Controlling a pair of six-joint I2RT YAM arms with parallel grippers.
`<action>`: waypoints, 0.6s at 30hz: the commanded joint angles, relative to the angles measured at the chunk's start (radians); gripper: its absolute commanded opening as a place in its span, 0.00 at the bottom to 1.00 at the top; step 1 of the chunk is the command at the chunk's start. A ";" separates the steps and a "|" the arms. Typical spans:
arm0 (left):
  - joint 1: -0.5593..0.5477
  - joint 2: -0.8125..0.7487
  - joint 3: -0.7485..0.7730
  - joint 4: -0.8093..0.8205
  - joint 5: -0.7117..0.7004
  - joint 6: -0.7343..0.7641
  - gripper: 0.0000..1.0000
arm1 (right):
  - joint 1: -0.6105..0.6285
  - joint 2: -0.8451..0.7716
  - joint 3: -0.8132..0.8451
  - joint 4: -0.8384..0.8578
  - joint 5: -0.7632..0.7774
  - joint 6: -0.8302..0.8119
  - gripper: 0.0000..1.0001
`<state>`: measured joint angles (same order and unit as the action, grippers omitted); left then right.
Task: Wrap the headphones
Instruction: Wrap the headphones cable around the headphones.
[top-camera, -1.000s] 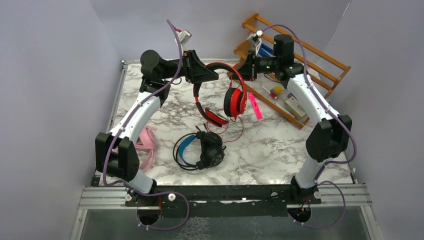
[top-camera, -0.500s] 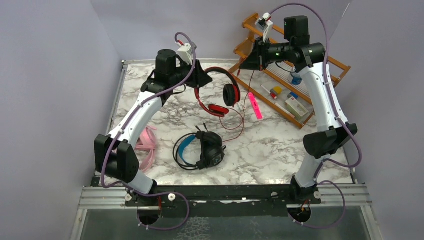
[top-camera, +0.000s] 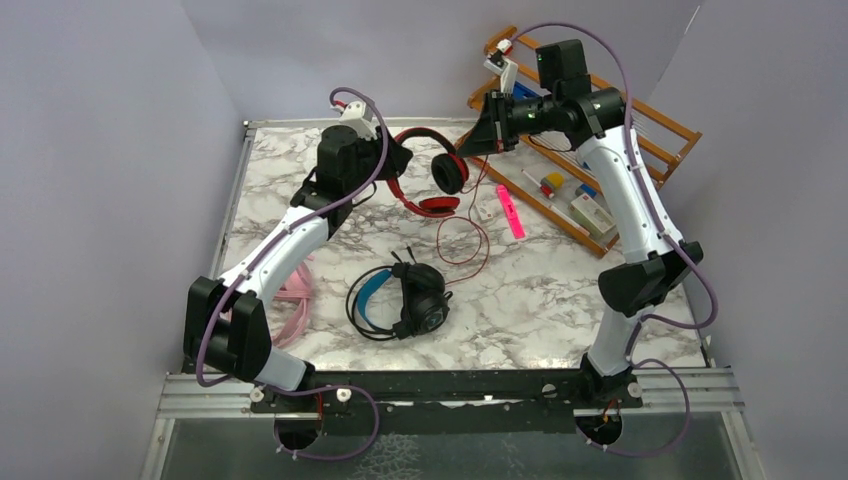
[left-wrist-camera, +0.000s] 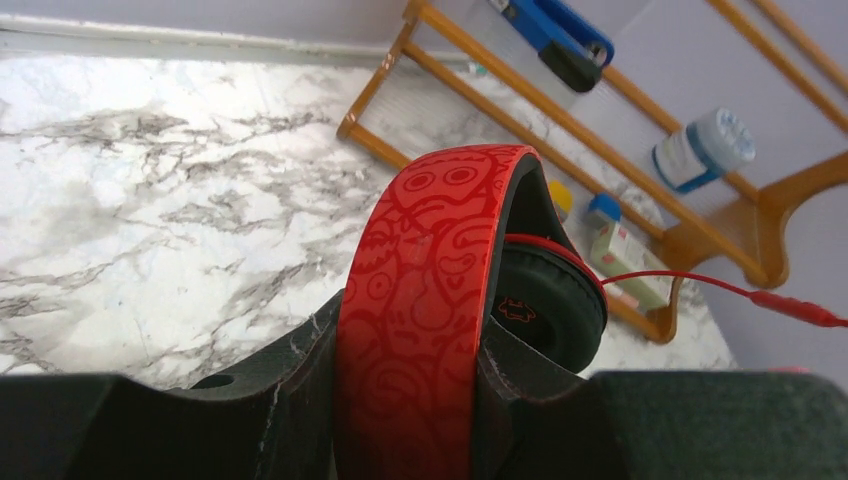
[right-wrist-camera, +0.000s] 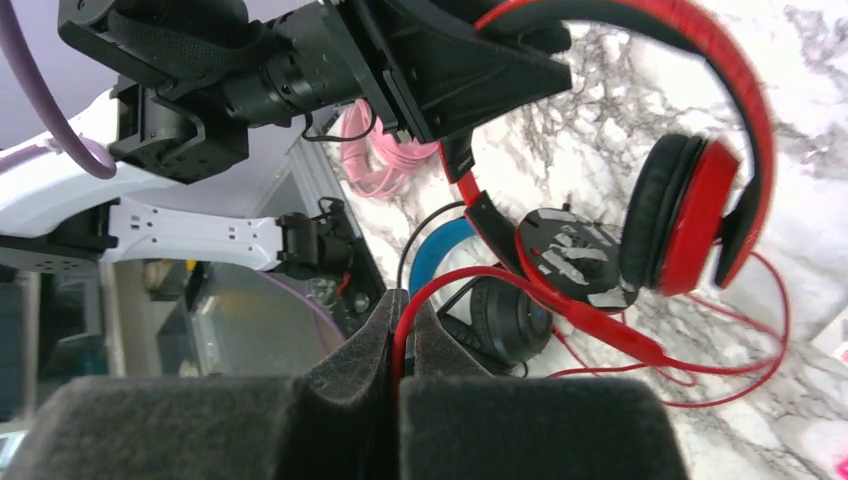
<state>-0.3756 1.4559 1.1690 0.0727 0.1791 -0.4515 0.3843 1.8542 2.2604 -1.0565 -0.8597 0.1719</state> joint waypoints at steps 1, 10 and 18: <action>-0.005 -0.035 0.007 0.183 -0.155 -0.160 0.00 | -0.001 -0.050 -0.086 0.125 -0.081 0.133 0.01; -0.011 -0.001 0.021 0.254 -0.171 -0.288 0.00 | 0.022 -0.093 -0.188 0.289 -0.088 0.200 0.01; -0.036 0.024 0.018 0.312 -0.204 -0.389 0.00 | 0.063 -0.036 -0.173 0.493 -0.020 0.366 0.02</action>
<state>-0.3973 1.4677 1.1687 0.2573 0.0048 -0.7414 0.4255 1.7947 2.0323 -0.6922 -0.9127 0.4496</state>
